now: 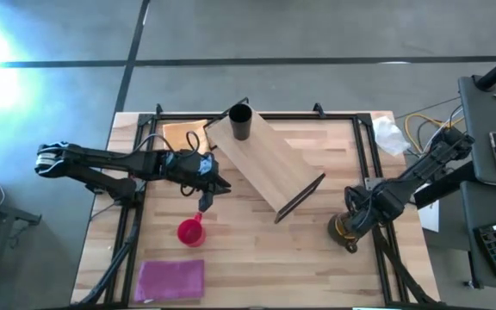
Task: Stack small to large cups/mugs on shelf
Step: Put the black mug on the shelf
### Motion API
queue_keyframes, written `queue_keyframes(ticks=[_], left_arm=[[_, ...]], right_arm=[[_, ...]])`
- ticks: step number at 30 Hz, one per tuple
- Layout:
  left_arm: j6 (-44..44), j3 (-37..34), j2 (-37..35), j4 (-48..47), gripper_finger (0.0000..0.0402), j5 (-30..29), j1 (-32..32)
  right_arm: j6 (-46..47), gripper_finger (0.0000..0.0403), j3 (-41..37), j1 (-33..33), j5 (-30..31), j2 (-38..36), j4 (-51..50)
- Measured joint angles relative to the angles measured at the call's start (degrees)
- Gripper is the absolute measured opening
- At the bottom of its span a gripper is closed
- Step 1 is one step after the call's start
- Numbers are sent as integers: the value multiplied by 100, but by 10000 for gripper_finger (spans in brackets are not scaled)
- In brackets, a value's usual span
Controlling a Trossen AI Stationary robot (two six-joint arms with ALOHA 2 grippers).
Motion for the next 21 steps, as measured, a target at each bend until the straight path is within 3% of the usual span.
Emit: queue_keyframes(ticks=[7, 10, 15, 21], left_arm=[[0, -2, 0, 4, 66, -147, 7], [-6, -4, 0, 7, 66, -160, 41], [-6, -9, 0, 8, 66, -289, 80], [-3, -11, 0, 12, 66, -342, 116]], right_arm=[[-16, 158, -178, 0, 7, 273, 867], [-54, 123, -183, -2, 1, 350, 836], [-290, 24, -145, -2, -6, 326, 835], [-812, 15, 475, -4, 6, 290, 276]])
